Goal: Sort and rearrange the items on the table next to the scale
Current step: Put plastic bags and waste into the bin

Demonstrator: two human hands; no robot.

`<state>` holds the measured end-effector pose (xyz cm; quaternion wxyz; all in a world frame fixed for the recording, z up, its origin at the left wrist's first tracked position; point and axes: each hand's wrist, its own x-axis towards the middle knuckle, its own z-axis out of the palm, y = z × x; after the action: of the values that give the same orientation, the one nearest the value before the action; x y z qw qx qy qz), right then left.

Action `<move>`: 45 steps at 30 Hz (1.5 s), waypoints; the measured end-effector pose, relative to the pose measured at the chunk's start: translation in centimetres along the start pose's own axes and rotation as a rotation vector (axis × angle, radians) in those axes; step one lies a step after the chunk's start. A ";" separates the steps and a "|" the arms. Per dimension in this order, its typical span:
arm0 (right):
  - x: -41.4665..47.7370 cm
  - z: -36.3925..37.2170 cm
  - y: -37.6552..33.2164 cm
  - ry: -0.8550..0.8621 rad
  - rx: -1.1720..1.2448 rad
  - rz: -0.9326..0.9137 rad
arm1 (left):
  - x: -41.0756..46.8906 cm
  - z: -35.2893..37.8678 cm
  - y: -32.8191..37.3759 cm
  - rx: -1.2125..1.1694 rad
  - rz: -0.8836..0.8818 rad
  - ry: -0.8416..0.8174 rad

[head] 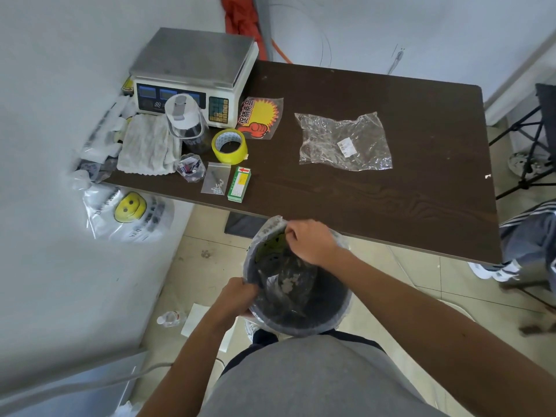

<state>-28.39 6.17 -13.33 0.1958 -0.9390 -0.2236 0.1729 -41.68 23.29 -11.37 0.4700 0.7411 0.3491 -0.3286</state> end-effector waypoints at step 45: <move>7.0 -7.5 4.4 0.045 -0.184 0.174 | 0.1 -2.0 -0.7 -0.206 -0.066 0.048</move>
<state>-17.83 3.77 -10.49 0.0979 -0.9725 -0.1519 0.1467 -41.88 25.37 -11.08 0.5240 0.6847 0.4164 -0.2884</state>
